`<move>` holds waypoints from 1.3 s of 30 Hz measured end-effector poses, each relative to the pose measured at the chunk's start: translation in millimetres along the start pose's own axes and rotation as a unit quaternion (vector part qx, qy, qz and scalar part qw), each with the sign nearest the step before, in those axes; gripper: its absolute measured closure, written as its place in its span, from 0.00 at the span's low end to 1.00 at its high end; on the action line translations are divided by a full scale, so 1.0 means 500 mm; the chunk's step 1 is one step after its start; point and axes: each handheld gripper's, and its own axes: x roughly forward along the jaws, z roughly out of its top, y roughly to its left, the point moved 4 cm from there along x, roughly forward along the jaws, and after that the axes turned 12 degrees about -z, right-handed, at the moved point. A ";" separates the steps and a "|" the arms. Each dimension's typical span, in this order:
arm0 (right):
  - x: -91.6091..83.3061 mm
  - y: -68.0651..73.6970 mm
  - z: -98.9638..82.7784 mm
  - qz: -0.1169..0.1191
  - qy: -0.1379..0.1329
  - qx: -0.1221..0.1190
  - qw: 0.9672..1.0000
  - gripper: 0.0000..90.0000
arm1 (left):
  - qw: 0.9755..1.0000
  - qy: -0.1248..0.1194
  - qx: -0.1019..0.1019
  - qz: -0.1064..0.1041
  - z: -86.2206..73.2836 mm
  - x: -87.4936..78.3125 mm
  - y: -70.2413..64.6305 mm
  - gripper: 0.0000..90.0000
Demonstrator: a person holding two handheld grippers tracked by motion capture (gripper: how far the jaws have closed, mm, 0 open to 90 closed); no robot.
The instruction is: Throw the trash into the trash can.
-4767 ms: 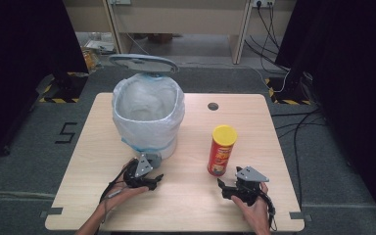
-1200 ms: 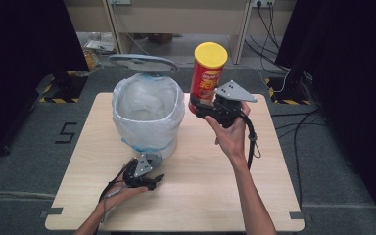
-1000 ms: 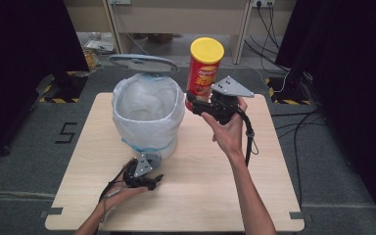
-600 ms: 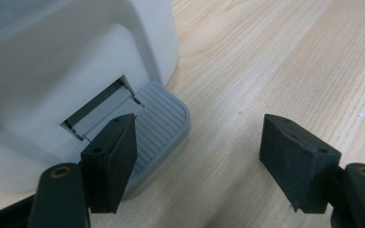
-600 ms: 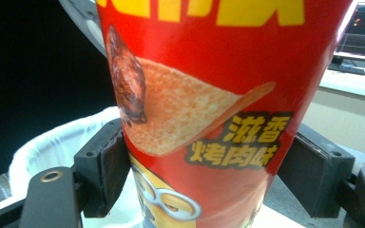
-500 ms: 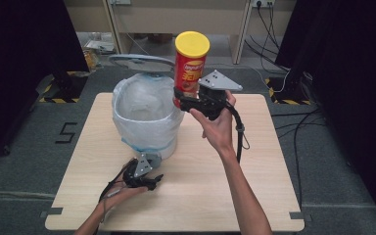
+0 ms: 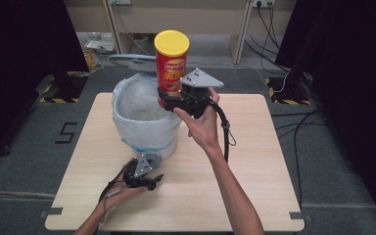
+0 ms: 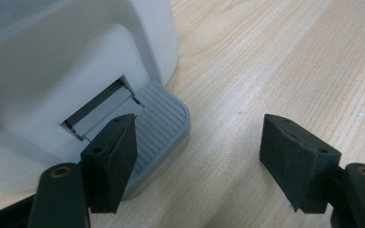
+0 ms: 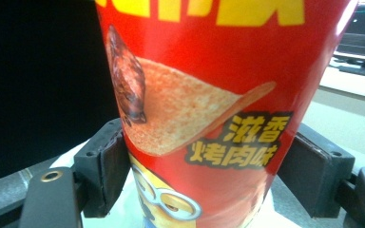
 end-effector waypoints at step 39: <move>0.073 0.079 -0.023 0.035 0.046 -0.010 0.998 0.21 | 1.000 -0.001 0.001 -0.001 0.000 0.000 0.000 0.31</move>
